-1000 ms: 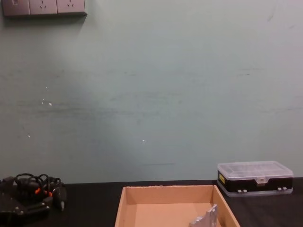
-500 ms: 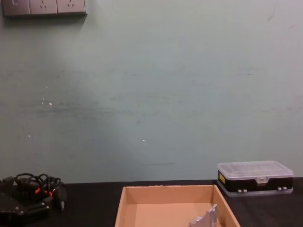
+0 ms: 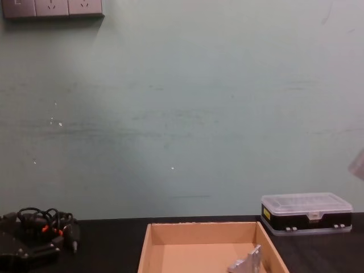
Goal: Use one hand to pick up the angle iron from the table and place it into the box.
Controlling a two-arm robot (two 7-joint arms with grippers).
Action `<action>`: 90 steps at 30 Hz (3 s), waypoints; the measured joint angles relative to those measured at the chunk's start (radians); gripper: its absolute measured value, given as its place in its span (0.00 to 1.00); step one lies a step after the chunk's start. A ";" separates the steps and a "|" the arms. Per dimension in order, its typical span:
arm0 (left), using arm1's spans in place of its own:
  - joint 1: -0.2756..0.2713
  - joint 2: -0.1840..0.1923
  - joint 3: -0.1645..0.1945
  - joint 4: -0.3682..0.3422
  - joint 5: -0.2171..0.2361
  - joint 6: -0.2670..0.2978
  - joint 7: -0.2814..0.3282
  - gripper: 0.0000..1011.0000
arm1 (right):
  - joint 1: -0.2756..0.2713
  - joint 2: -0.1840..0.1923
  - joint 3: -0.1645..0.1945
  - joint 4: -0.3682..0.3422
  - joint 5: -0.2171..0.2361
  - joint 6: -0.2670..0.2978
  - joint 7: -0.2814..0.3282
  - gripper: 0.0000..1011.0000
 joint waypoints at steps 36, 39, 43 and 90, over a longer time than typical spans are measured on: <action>0.000 0.000 0.000 0.000 0.000 0.000 0.000 1.00 | 0.026 -0.037 -0.014 0.056 0.006 0.017 -0.015 0.69; 0.000 0.000 0.000 0.000 0.000 0.000 0.000 1.00 | 0.025 -0.037 -0.014 0.055 0.006 0.017 -0.015 0.62; 0.000 0.000 0.000 0.000 0.000 0.000 0.000 1.00 | 0.025 -0.036 -0.014 0.055 0.006 0.017 -0.015 0.47; 0.000 0.000 0.000 0.000 0.000 0.000 0.000 1.00 | 0.295 -0.226 -0.062 0.226 -0.050 0.001 -0.076 0.31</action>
